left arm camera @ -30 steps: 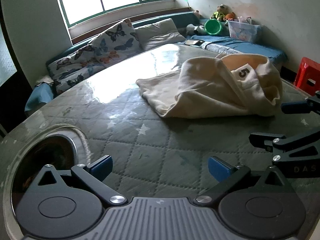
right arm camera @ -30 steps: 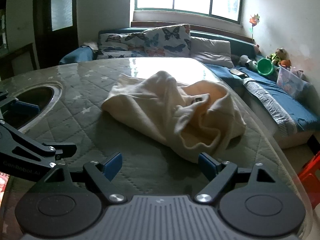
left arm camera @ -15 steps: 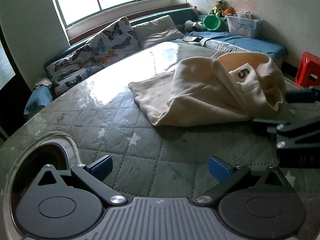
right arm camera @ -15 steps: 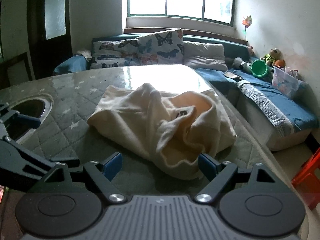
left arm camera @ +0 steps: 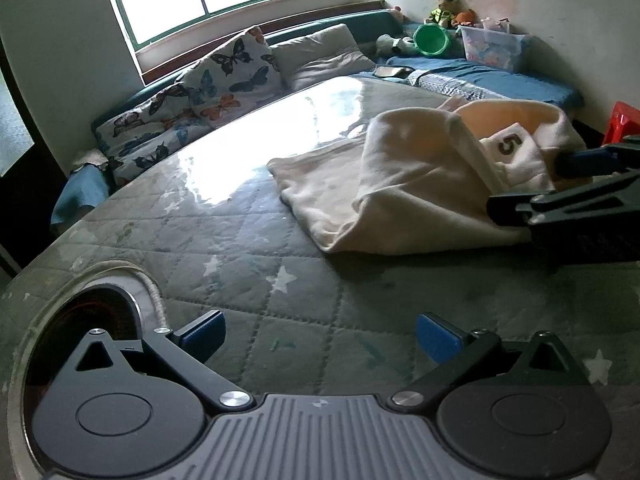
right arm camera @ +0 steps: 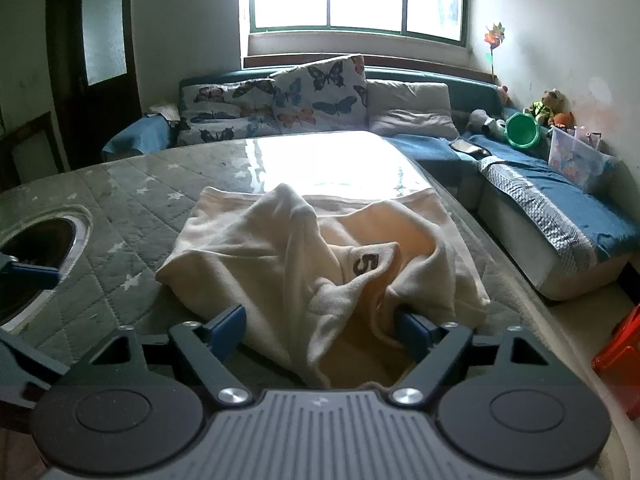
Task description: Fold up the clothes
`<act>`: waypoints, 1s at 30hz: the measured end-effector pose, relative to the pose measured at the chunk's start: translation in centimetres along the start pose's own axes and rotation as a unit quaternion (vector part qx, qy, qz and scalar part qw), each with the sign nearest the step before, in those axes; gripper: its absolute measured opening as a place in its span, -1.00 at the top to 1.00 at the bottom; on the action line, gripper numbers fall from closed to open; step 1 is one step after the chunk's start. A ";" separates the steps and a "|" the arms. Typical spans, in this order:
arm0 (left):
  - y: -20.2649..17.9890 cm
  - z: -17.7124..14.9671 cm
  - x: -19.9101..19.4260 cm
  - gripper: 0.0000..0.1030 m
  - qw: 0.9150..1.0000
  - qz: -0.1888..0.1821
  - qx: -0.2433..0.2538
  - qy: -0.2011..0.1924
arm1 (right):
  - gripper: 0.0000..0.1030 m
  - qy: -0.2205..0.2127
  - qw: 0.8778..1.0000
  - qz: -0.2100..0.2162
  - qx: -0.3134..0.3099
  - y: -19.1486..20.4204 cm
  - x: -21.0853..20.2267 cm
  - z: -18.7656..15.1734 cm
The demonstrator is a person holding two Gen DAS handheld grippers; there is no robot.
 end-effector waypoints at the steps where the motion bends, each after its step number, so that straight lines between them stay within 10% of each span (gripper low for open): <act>1: 0.3 0.0 -0.1 -1.00 1.000 0.001 -0.002 -0.002 | -0.45 0.002 1.000 -0.001 0.000 0.0 0.3 0.0; 14: 3.5 -0.2 -0.4 -1.00 1.000 0.008 -0.029 -0.007 | 0.64 0.011 1.000 0.010 0.000 0.0 0.6 -0.7; 30: 6.0 -0.6 -1.2 -1.00 0.999 0.015 -0.049 -0.014 | 0.87 0.017 0.998 0.038 -0.056 2.7 -1.5 -2.9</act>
Point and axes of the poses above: each gripper's, at about its wrist camera, not at the fingertips, and x roughly the way its jaws point, y to its left, z to its top, the point moved 6 cm from there along x, roughly the way its jaws point, and after that the axes turned 14 degrees about y, right-handed, at the moved point
